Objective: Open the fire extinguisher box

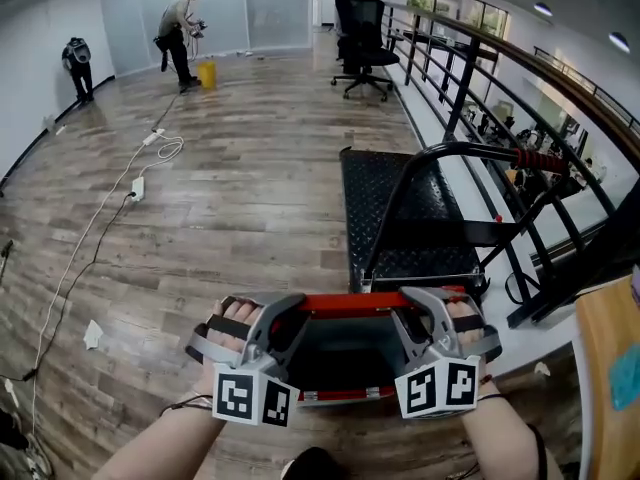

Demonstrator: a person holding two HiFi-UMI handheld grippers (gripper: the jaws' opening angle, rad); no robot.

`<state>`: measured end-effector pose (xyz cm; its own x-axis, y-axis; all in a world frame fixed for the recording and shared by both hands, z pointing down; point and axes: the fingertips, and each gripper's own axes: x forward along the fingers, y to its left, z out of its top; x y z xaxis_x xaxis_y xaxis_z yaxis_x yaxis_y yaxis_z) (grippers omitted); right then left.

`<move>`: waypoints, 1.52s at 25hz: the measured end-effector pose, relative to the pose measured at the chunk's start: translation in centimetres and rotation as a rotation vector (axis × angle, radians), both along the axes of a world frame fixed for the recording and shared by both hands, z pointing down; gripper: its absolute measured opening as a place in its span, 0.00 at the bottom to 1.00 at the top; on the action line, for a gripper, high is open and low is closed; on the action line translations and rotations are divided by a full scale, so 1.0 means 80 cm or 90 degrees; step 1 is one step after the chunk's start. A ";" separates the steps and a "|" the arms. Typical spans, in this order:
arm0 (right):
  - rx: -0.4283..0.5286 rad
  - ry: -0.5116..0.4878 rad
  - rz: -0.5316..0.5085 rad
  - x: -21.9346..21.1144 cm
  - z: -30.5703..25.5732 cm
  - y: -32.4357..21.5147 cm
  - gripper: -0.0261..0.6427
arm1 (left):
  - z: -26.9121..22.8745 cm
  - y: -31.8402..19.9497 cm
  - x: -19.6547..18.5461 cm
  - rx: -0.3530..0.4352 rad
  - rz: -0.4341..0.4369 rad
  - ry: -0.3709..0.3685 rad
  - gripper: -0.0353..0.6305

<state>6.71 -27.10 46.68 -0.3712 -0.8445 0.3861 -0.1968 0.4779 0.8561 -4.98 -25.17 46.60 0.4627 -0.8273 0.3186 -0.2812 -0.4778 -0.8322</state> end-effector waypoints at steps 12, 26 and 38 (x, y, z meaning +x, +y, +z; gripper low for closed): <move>-0.116 0.017 0.054 -0.004 0.000 -0.032 0.20 | -0.002 -0.032 -0.004 -0.128 0.014 -0.009 0.20; -0.144 -0.034 0.044 -0.011 -0.008 -0.070 0.20 | -0.010 -0.070 -0.009 -0.166 0.010 0.024 0.20; -0.177 -0.042 0.023 -0.016 -0.015 -0.092 0.20 | -0.013 -0.096 -0.015 -0.187 -0.011 0.017 0.19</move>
<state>5.39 -34.46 45.50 -0.3748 -0.7225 0.5810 -0.2684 0.6843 0.6780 -6.17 -32.84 45.55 0.4608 -0.7089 0.5340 -0.3110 -0.6925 -0.6509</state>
